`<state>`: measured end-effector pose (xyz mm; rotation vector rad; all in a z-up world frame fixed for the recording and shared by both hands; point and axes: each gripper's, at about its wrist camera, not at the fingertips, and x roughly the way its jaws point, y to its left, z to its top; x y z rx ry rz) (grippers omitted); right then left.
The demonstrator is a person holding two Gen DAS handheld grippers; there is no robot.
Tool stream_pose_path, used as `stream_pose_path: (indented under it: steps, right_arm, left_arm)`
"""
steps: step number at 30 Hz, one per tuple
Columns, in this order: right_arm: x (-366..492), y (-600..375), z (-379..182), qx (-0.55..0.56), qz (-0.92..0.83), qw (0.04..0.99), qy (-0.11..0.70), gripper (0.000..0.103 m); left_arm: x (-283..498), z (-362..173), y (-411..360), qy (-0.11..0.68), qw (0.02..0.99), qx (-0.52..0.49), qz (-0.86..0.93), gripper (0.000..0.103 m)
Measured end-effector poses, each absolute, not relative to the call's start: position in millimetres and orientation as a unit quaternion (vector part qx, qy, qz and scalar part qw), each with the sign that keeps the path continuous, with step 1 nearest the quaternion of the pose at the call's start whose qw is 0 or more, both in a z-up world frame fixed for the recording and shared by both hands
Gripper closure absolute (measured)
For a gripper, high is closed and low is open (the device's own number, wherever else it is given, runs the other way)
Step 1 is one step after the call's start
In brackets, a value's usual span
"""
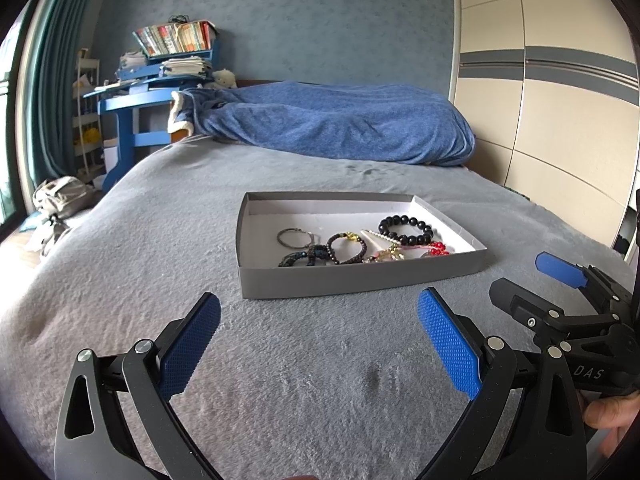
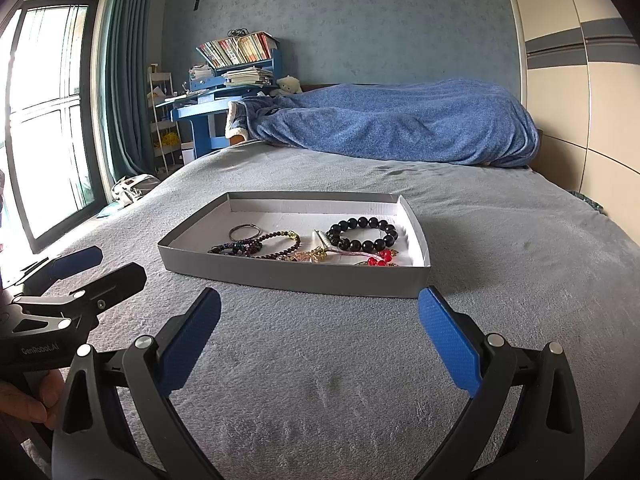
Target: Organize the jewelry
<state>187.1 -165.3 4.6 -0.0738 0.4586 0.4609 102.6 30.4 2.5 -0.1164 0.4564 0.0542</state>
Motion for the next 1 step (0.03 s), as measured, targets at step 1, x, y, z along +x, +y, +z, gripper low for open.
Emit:
stream_pose_path:
  steps: [1]
  right_arm:
    - [187.2, -166.1, 5.1, -0.036, 0.227, 0.947, 0.225, 0.006]
  left_arm:
    - [102.6, 2.5, 30.4, 0.226, 0.972, -0.058, 0.027, 0.005]
